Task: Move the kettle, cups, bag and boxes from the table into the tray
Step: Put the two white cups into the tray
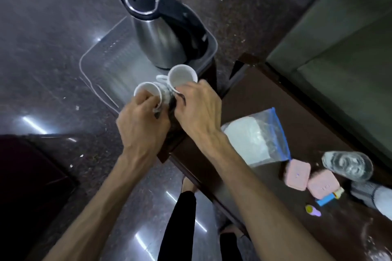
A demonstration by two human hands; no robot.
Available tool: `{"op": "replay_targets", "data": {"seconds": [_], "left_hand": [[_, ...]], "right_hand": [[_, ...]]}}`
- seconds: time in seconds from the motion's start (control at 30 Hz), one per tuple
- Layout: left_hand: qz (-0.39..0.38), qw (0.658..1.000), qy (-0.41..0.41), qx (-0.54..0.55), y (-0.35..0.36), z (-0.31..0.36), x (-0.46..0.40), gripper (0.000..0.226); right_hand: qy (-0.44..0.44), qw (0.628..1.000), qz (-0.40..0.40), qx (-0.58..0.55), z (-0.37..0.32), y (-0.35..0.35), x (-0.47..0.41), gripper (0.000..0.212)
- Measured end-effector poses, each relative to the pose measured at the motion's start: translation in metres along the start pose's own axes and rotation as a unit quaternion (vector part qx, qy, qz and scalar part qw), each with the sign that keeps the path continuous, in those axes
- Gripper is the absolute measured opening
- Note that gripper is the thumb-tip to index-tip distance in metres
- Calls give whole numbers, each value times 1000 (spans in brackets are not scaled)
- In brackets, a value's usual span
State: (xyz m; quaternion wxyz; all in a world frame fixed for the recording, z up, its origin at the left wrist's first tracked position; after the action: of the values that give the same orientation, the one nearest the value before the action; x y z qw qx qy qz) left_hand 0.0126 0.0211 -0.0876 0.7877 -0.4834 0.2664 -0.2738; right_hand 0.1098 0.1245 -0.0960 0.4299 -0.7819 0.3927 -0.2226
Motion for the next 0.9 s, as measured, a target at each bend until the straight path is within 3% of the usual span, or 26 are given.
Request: {"op": "replay_targets", "data": {"seconds": [0.13, 0.33, 0.47, 0.6, 0.77, 0.9], "left_hand": [[-2, 999, -39, -18, 9, -48, -31, 35], [-108, 993, -48, -20, 40, -73, -31, 32], [-133, 988, -72, -5, 44, -74, -27, 26], [-108, 990, -85, 30, 36, -71, -21, 22], [-42, 990, -68, 115, 28, -46, -2, 16], [-93, 978, -15, 187, 56, 1, 15, 13]], "right_hand": [[-47, 998, -28, 27, -37, 41, -39, 22], [-54, 980, -126, 146, -37, 94, -47, 20], [-46, 986, -107, 123, -32, 92, -44, 27], [-44, 995, -66, 52, -26, 69, -34, 24], [57, 995, 56, -66, 16, 33, -3, 15], [229, 962, 97, -116, 81, 22, 40, 11]]}}
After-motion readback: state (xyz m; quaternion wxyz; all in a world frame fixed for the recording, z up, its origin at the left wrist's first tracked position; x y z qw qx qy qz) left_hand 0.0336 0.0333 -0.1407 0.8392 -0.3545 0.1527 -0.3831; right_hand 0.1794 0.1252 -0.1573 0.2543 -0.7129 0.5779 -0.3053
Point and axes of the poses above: each hand's wrist, its own x-axis away from the middle knuckle, its own y-axis out of the palm, z = x × y, the point moved 7 cm from there along -x, towards the middle knuckle, and after that the axes turned 1 degree about -y, right-handed, at the moved point
